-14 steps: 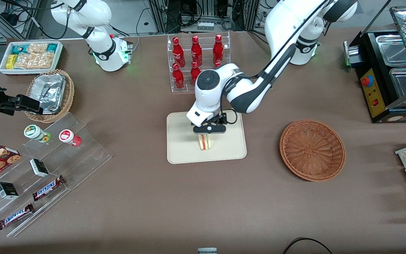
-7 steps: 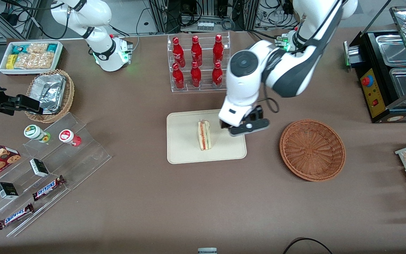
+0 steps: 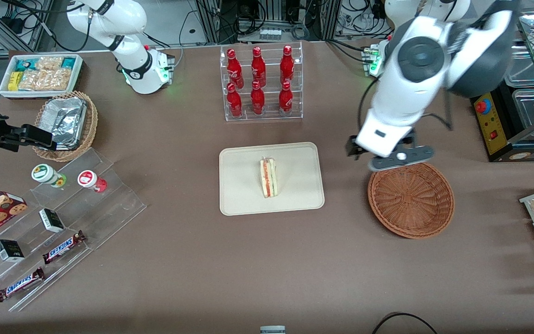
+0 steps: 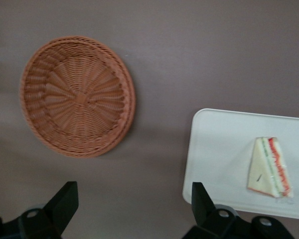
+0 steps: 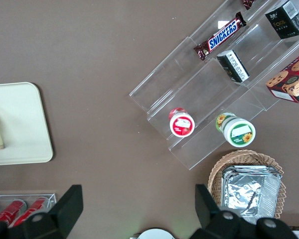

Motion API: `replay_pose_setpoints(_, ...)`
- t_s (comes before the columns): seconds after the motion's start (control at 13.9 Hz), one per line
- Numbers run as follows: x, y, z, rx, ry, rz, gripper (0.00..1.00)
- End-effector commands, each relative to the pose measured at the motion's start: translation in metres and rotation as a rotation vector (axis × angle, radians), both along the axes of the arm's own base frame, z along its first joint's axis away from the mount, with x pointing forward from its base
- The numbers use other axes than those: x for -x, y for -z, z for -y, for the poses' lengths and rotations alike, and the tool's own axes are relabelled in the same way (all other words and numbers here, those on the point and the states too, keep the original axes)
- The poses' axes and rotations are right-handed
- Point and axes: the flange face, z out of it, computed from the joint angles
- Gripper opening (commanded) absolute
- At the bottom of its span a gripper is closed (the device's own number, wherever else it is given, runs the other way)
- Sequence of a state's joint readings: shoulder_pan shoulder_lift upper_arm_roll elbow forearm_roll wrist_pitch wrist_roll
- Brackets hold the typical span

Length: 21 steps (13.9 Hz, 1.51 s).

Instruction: Place sandwich from basket to tray

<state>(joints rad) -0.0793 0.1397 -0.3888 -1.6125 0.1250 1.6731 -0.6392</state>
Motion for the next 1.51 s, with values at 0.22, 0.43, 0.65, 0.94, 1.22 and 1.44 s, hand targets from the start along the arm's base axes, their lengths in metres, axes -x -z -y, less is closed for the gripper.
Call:
replay_pose_setpoints(0.22,0.007,-0.038,-0.100,0.032,0.091,-0.063,1.00)
replay_pose_setpoints(0.43,0.009,-0.048,-0.140,0.038,0.132,-0.077,1.00)
replay_pose_setpoints(0.65,0.007,-0.058,-0.190,0.093,0.142,-0.069,1.00)
replay_pose_setpoints(0.94,0.004,-0.063,-0.218,0.096,0.139,-0.048,1.00)
replay_pose_setpoints(1.22,-0.002,-0.064,-0.223,0.093,0.128,-0.046,1.00)
replay_pose_setpoints(1.44,-0.009,-0.068,-0.229,0.096,0.114,-0.037,1.00)
